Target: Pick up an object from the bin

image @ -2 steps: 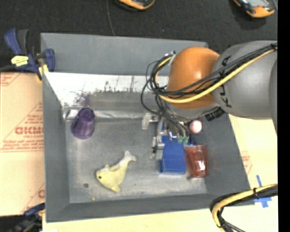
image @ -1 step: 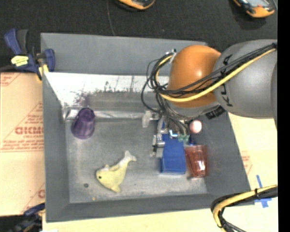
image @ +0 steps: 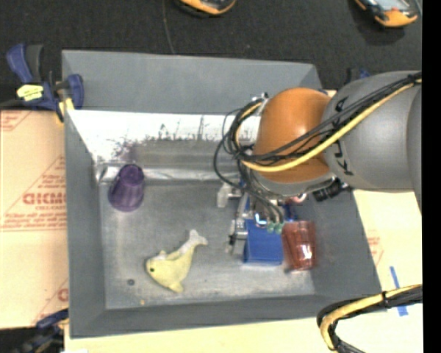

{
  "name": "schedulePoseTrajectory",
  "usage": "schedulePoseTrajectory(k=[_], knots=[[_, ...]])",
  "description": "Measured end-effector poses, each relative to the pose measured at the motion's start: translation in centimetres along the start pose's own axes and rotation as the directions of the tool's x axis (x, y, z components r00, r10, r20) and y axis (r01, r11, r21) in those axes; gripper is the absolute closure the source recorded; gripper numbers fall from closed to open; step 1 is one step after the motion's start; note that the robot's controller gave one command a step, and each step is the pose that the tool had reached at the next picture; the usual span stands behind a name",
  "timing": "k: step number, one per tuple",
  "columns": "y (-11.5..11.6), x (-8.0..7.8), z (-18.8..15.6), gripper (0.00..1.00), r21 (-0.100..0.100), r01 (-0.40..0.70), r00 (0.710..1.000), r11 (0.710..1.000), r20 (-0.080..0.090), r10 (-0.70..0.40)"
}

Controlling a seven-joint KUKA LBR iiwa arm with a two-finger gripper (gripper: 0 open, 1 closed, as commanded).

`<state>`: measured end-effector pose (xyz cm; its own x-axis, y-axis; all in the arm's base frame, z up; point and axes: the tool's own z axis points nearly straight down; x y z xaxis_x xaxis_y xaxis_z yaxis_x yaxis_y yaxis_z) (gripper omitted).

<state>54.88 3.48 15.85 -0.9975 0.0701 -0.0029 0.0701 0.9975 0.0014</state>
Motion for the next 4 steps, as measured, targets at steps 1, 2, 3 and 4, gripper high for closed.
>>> schedulePoseTrajectory(k=[1, 2, 3, 4], knots=[[0.2, 2.2, 3.1, 0.0, 0.001, 0.072, 0.997, 0.997, 0.005, -0.072], [-0.3, 2.2, 2.6, 0.0, -0.001, 0.067, 0.998, 0.998, 0.003, -0.067], [5.4, 4.4, 3.2, 0.0, 0.001, 0.15, 0.989, 0.989, 0.002, -0.15], [8.5, 3.3, 5.2, 0.0, -0.001, 0.056, 0.998, 0.998, 0.009, -0.056]])
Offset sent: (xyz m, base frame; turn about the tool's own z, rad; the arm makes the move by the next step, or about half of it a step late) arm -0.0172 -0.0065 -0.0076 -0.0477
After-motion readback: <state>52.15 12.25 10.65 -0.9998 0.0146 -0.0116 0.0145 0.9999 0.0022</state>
